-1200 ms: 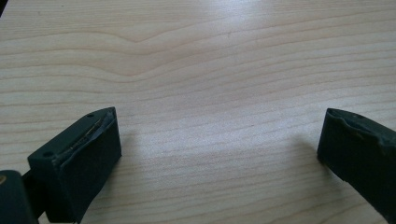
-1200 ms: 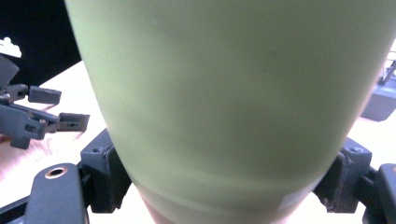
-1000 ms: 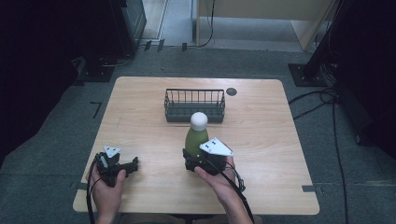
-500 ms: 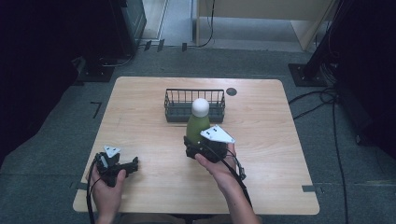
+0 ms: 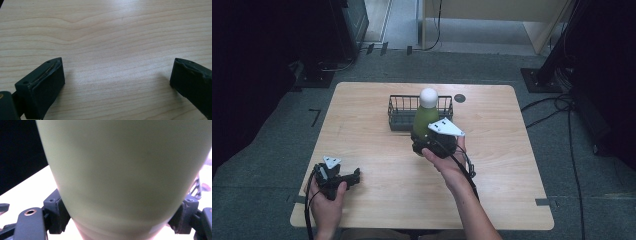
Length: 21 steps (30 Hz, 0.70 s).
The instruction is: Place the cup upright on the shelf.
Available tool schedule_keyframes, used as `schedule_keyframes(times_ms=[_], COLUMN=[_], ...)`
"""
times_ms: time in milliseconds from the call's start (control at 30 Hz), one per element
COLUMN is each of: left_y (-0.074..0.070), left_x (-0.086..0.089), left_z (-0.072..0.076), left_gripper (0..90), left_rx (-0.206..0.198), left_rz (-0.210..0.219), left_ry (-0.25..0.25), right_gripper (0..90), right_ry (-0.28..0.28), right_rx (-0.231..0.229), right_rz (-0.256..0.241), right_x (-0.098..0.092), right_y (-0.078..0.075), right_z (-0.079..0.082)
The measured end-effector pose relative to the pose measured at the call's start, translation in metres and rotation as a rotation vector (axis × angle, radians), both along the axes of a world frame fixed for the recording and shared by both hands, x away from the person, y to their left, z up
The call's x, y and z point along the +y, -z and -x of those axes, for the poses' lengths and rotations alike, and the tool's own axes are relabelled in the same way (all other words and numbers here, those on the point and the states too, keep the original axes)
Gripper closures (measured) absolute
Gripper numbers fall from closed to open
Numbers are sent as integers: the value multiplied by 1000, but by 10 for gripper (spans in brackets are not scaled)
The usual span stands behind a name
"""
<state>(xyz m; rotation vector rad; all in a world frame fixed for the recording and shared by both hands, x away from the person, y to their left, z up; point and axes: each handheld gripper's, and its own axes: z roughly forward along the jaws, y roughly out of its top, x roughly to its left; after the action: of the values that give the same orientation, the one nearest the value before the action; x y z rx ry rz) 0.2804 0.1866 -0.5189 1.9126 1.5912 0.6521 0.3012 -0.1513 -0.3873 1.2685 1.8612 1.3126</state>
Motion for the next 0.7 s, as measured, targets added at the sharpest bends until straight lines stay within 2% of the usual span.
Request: schedule_keyframes(times_ms=[267,700], left_y=[0,0], left_x=[0,0], left_z=[0,0], left_gripper=[0,0], left_rx=[3,1], left_rz=[1,1], left_ry=[-1,-1], right_gripper=[201,201], right_ry=[28,92], right_rx=[-34,-78], right_rz=[20,8], right_x=[-2,-8], right_y=[-18,-36], right_z=[-22,-52])
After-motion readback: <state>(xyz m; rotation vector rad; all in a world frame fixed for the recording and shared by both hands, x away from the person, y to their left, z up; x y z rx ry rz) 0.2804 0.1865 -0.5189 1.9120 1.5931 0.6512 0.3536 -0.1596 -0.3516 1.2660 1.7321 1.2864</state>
